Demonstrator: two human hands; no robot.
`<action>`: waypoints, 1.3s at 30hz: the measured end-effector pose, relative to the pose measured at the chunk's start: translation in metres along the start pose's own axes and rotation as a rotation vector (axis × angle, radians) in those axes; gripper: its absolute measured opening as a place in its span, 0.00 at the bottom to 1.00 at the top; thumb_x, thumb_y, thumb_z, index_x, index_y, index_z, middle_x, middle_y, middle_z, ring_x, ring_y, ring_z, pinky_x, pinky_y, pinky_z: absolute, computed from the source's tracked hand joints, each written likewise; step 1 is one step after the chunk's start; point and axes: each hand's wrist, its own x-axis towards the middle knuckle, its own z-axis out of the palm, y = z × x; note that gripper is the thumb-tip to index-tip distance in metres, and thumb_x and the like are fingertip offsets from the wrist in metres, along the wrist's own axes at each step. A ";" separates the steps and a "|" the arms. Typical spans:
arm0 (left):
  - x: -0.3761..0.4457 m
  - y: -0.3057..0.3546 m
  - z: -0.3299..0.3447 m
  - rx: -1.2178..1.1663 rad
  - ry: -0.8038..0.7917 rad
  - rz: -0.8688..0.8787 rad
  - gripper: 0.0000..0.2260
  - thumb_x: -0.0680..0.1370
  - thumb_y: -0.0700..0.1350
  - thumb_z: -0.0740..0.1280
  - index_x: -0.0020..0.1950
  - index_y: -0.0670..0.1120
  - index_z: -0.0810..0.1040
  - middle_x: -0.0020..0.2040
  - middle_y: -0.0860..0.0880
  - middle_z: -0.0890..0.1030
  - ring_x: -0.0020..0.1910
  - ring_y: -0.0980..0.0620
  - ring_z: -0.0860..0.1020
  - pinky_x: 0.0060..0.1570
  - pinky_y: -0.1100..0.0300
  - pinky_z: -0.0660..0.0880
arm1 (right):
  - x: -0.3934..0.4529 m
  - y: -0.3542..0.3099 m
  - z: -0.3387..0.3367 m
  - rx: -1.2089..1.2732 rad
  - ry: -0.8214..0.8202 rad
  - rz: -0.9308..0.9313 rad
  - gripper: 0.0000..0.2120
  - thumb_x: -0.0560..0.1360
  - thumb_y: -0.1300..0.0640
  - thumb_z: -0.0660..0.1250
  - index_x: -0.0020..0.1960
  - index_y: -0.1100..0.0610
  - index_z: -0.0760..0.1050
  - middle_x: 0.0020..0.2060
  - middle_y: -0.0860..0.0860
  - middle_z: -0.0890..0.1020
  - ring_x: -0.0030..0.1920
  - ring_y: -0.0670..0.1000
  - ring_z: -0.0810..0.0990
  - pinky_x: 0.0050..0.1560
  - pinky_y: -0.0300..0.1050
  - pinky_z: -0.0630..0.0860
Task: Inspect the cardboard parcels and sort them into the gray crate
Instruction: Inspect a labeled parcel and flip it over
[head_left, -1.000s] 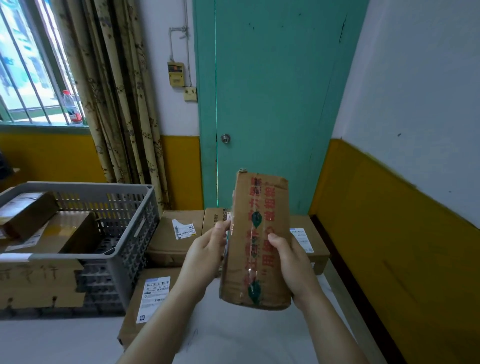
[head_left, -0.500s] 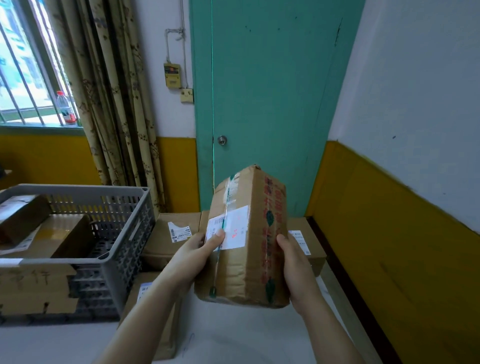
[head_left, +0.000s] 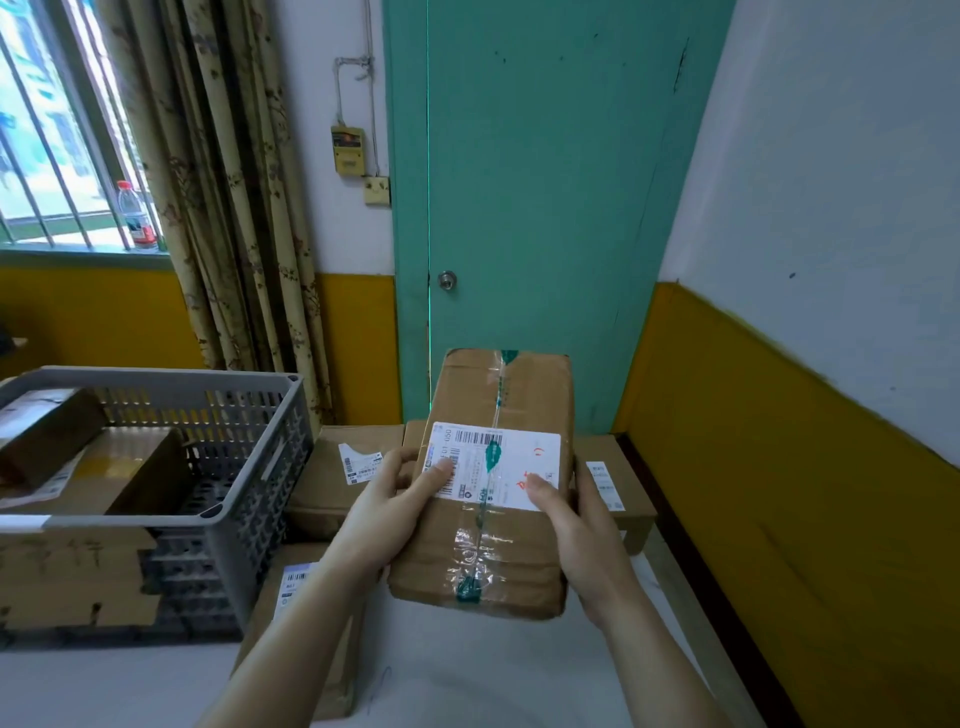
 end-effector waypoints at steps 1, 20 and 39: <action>0.000 0.000 0.000 -0.023 -0.046 -0.030 0.29 0.69 0.65 0.76 0.67 0.58 0.76 0.55 0.53 0.88 0.53 0.48 0.87 0.57 0.45 0.82 | -0.001 0.000 0.000 0.011 -0.011 0.001 0.25 0.69 0.39 0.76 0.65 0.35 0.75 0.57 0.40 0.85 0.56 0.47 0.86 0.58 0.56 0.82; 0.000 -0.010 0.000 -0.025 -0.091 -0.113 0.42 0.66 0.67 0.79 0.76 0.60 0.66 0.57 0.50 0.87 0.53 0.45 0.87 0.59 0.43 0.82 | 0.003 0.001 -0.003 0.052 0.001 0.117 0.16 0.64 0.34 0.75 0.51 0.30 0.78 0.52 0.45 0.88 0.51 0.51 0.88 0.52 0.56 0.85; -0.010 0.007 0.017 0.070 -0.010 -0.103 0.40 0.71 0.71 0.70 0.79 0.63 0.59 0.49 0.58 0.86 0.45 0.56 0.87 0.42 0.59 0.82 | 0.016 -0.002 -0.008 -0.104 0.141 0.234 0.40 0.73 0.28 0.66 0.69 0.58 0.66 0.39 0.48 0.88 0.40 0.50 0.89 0.39 0.47 0.82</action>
